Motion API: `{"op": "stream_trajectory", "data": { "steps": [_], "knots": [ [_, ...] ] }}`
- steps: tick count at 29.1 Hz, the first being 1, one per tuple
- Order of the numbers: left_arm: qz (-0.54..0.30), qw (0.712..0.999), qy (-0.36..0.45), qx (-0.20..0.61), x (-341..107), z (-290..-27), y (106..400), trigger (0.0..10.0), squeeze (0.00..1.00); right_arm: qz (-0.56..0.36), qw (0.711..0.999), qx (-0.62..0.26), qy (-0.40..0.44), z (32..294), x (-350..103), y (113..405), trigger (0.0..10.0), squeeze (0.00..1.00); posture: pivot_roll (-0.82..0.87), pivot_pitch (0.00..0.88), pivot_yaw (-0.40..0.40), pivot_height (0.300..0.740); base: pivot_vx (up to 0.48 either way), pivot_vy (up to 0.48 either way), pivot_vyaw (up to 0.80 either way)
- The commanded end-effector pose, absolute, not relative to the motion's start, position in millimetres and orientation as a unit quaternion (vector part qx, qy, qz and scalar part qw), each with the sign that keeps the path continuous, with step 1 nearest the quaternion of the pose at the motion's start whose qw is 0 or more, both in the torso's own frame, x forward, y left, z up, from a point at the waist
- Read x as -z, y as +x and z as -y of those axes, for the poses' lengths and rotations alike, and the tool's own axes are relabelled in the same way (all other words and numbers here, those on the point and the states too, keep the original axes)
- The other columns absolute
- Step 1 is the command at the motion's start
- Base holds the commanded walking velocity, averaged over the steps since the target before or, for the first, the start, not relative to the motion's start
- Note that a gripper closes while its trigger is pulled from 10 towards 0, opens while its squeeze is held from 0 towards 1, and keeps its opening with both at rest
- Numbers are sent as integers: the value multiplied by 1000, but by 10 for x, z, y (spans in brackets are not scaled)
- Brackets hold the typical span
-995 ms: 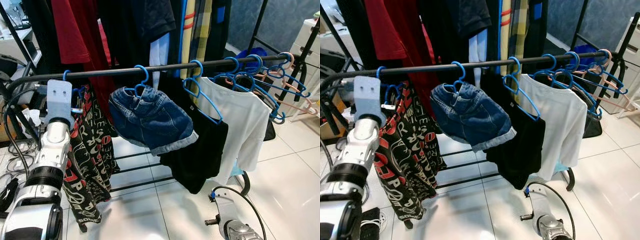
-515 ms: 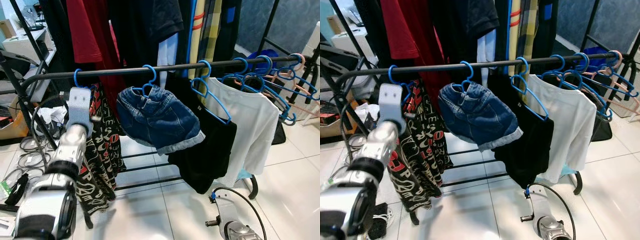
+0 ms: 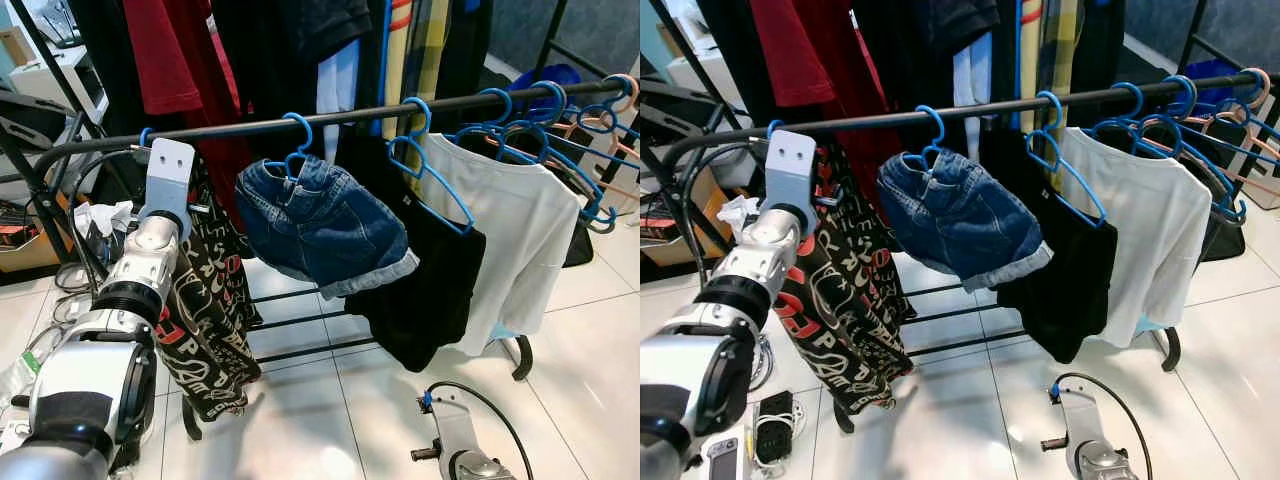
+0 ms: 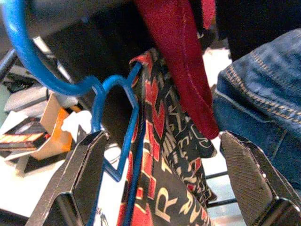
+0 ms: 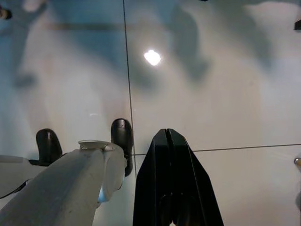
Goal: Hang hanger
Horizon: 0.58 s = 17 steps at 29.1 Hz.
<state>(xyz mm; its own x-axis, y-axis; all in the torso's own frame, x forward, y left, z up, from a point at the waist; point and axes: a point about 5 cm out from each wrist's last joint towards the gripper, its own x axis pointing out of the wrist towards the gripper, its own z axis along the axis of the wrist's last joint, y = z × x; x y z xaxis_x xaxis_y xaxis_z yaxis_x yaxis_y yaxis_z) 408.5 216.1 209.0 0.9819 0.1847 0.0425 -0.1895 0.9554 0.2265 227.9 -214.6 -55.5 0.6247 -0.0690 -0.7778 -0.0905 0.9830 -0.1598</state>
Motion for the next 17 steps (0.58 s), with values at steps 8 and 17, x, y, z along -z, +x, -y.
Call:
{"op": "stream_trajectory", "data": {
  "steps": [8, 17],
  "knots": [
    [-17, 985, 37, -167, -2078, -2487, 4031, 10000, 0, -437, 896, -12, -84, 2080, 621, 2189, 10000, 0, -63, 195, 106, 740, 0, 0, 0],
    [12, 985, -87, -147, -2141, -2469, 4051, 10000, 0, -438, 895, -12, -81, 2075, 637, 2162, 10000, 0, -64, 204, 109, 740, 0, 0, 0]
  ]
}}
